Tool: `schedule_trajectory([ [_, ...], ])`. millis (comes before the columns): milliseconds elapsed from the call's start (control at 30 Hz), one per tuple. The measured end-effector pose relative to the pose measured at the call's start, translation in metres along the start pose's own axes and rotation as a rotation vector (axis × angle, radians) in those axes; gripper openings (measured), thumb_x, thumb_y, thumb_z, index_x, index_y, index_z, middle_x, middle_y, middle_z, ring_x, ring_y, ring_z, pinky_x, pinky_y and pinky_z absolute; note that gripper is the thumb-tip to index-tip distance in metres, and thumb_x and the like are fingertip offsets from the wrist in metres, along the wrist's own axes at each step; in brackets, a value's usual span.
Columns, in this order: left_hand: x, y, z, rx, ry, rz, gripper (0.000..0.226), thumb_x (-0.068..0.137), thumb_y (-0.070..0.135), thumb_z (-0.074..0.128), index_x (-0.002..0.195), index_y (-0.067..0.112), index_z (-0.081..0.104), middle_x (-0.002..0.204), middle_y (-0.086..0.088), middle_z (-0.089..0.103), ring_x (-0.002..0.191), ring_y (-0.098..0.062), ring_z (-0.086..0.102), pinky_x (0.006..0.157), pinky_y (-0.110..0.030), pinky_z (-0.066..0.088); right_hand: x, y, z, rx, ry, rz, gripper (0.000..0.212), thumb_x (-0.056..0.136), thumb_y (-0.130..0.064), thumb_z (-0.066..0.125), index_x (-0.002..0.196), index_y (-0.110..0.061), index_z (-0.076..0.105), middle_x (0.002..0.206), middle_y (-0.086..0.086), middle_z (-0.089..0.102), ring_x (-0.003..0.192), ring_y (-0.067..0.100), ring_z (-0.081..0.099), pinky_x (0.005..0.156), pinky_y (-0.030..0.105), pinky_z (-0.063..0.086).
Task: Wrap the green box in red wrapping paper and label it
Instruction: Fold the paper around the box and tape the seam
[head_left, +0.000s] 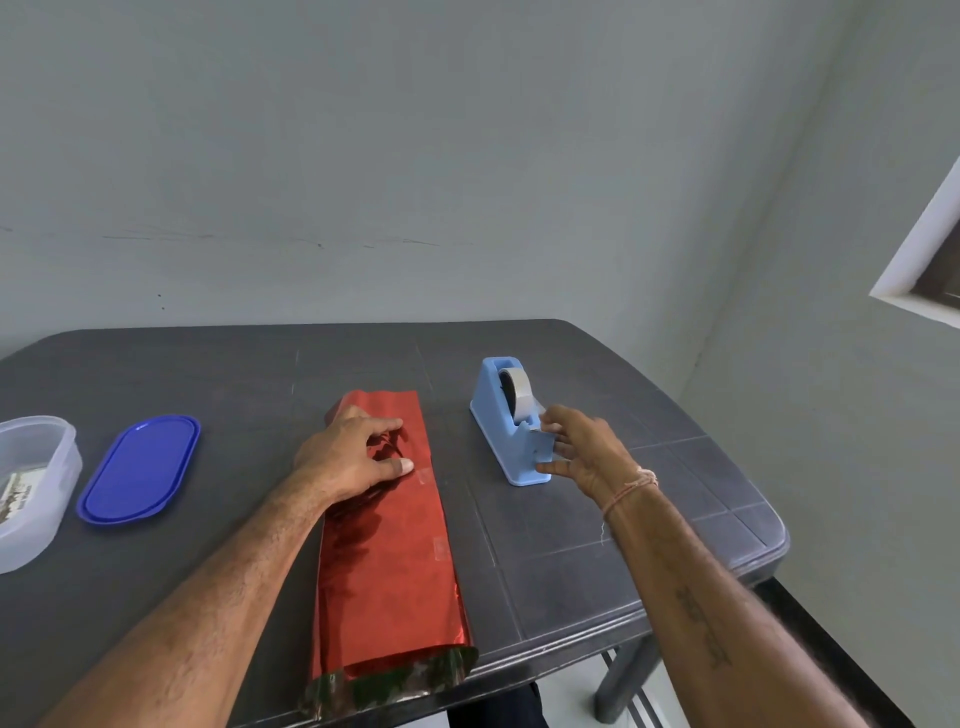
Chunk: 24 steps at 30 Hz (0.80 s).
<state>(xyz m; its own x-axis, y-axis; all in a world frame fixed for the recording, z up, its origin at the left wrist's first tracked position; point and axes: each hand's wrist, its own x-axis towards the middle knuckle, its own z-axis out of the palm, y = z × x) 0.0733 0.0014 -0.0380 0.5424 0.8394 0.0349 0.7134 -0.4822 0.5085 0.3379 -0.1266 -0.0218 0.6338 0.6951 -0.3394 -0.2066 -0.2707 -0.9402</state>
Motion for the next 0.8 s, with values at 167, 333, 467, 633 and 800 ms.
schedule_trajectory([
  [167,0.001,-0.001,0.001,-0.017,0.001,-0.007,0.069,0.084,0.055,0.076,0.146,0.040,0.051,0.142,0.010,0.045,0.128,-0.014,0.052,0.094,-0.033,0.043,-0.003,0.015,0.000,0.006,0.028,-0.038,0.014,0.091,-0.019,0.070,0.095,-0.007,0.065,0.119,0.016,0.065,0.110,0.033,0.067,0.089,0.053,0.061],
  [333,0.001,-0.002,0.001,-0.018,-0.003,-0.004,0.068,0.085,0.055,0.076,0.147,0.039,0.051,0.141,0.010,0.045,0.122,-0.012,0.054,0.091,-0.031,0.043,-0.013,0.031,-0.005,0.101,0.003,-0.129,0.021,0.092,-0.019,0.076,0.093,0.000,0.069,0.104,0.012,0.068,0.100,0.024,0.069,0.091,0.049,0.061],
  [467,0.001,-0.002,0.002,-0.022,-0.005,-0.009,0.068,0.085,0.054,0.076,0.147,0.039,0.051,0.142,0.010,0.044,0.118,-0.011,0.053,0.091,-0.031,0.043,-0.016,0.033,-0.003,-0.005,0.146,-0.219,0.021,0.090,-0.023,0.079,0.095,-0.003,0.073,0.101,0.008,0.070,0.094,0.020,0.068,0.072,0.036,0.065],
  [633,0.001,-0.003,0.002,-0.028,-0.006,-0.007,0.068,0.085,0.055,0.076,0.147,0.039,0.051,0.140,0.011,0.044,0.121,-0.011,0.052,0.096,-0.032,0.045,-0.017,0.022,-0.004,-0.084,0.166,-0.200,0.012,0.092,-0.021,0.076,0.091,-0.010,0.073,0.092,0.008,0.072,0.081,0.015,0.066,0.060,0.028,0.056],
  [800,0.002,-0.005,0.004,-0.034,-0.010,-0.006,0.068,0.085,0.055,0.076,0.146,0.040,0.051,0.139,0.011,0.044,0.110,-0.007,0.048,0.101,-0.037,0.047,-0.023,0.023,-0.010,-0.008,0.073,-0.119,0.009,0.093,-0.016,0.075,0.096,-0.008,0.072,0.087,0.008,0.070,0.075,0.014,0.064,0.066,0.028,0.058],
])
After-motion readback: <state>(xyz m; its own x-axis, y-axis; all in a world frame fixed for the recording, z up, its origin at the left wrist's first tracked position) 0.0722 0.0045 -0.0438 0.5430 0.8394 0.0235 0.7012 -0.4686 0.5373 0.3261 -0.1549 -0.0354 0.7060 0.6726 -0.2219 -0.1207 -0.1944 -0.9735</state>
